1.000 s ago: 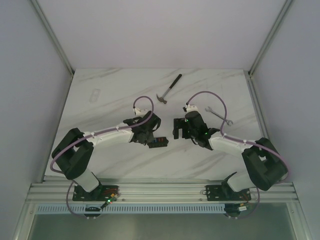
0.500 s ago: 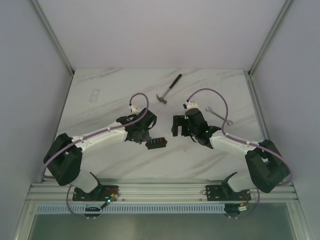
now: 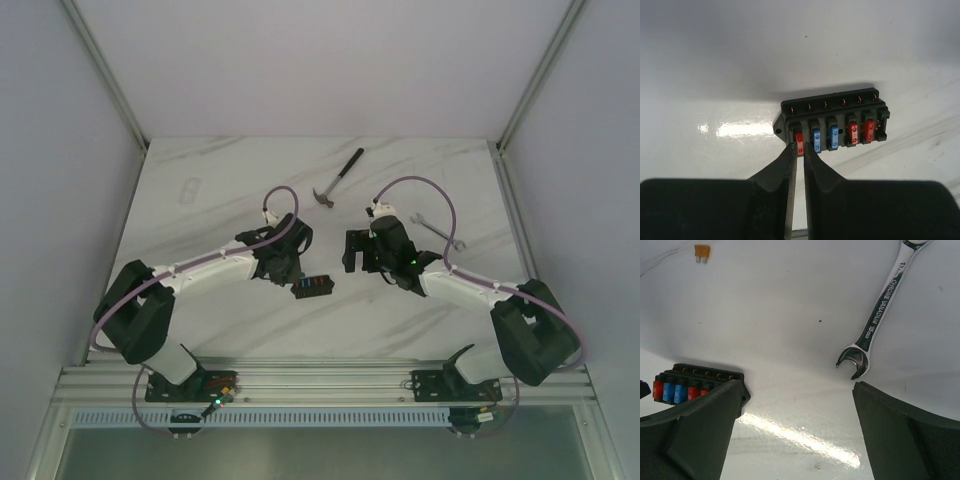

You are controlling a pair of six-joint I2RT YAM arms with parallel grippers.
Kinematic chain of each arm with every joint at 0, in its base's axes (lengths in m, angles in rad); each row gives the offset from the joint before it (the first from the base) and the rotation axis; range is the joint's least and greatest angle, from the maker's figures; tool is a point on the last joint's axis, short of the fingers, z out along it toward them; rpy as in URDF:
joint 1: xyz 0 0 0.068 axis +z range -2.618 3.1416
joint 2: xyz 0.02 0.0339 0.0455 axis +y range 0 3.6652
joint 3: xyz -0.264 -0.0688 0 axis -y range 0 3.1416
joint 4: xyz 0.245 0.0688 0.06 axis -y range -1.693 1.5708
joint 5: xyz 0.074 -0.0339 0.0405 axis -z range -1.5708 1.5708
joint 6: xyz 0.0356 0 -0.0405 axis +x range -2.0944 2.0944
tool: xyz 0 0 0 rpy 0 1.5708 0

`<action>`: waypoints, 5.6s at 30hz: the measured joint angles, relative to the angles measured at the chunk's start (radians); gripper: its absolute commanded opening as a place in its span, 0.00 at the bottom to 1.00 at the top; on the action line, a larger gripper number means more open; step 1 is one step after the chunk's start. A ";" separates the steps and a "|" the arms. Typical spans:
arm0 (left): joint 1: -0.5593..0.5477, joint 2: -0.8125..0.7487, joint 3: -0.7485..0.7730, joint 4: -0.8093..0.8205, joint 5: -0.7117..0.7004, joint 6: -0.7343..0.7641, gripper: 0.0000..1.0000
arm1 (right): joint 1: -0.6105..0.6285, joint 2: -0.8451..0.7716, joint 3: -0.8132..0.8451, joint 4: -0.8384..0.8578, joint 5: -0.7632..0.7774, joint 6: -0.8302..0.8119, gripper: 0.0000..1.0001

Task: Snap on the fuse box
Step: Pick up the fuse from the center of the board.

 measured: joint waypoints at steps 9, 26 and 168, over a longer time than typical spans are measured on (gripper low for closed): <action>0.000 0.034 -0.009 0.014 0.026 0.003 0.12 | 0.000 0.000 0.000 -0.005 0.000 0.000 1.00; 0.007 -0.053 -0.151 0.156 0.036 -0.080 0.00 | 0.000 0.015 0.000 -0.005 -0.008 0.000 1.00; 0.377 -0.296 -0.514 0.500 0.293 0.013 0.99 | 0.045 0.719 0.888 -0.726 0.111 0.195 0.42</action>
